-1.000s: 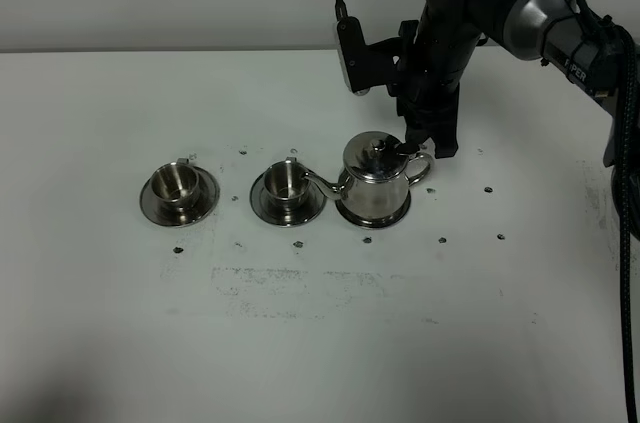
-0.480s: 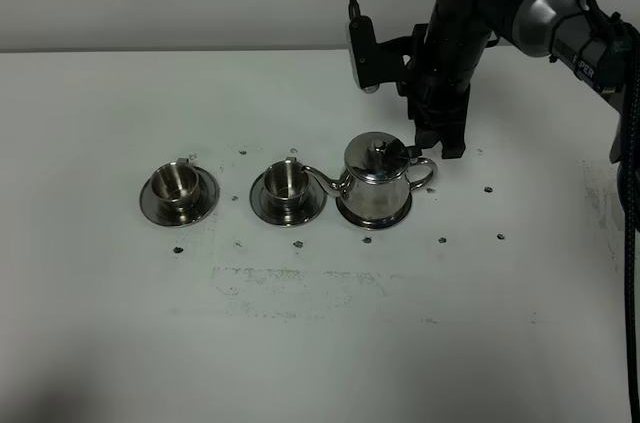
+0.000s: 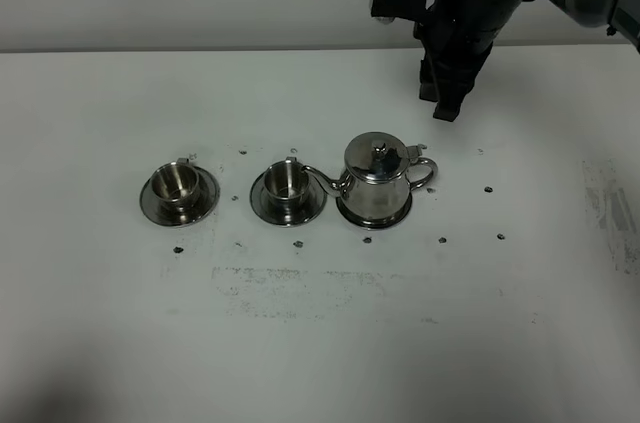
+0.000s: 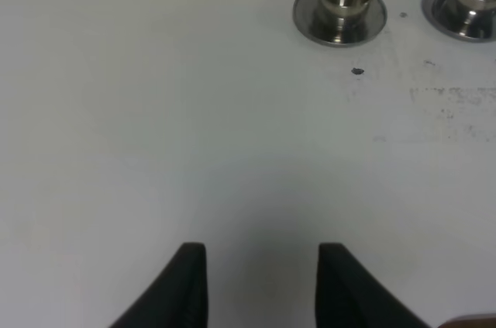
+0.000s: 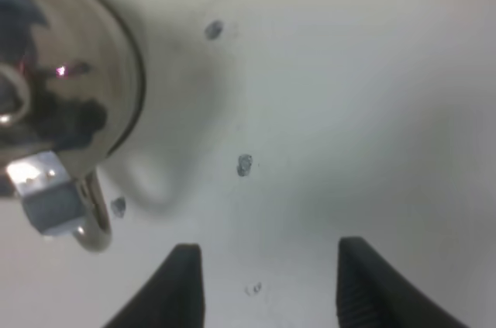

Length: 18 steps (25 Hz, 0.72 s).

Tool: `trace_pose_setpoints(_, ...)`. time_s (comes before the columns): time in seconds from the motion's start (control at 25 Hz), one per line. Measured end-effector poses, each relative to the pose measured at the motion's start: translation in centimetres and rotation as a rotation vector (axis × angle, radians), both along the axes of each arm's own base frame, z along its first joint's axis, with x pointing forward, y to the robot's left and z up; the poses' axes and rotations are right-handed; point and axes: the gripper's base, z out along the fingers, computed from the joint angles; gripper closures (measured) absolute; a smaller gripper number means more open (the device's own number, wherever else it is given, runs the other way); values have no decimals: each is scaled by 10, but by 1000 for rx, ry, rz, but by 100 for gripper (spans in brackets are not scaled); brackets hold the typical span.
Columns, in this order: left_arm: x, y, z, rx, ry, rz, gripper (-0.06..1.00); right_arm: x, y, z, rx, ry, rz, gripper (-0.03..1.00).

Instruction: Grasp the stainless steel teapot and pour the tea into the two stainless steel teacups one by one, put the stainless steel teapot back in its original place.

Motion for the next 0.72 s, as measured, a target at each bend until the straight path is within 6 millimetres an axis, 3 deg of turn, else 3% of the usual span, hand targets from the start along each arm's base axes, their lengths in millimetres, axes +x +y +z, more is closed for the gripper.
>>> trace_pose_setpoints(0.36,0,0,0,0,0,0,56,-26,-33,-20,140,-170,-168,58)
trace_pose_setpoints(0.56,0,0,0,0,0,0,56,-43,-61,-46,214,-252,-290,58)
trace_pose_setpoints(0.72,0,0,0,0,0,0,56,-55,-68,-76,253,-238,-357,58)
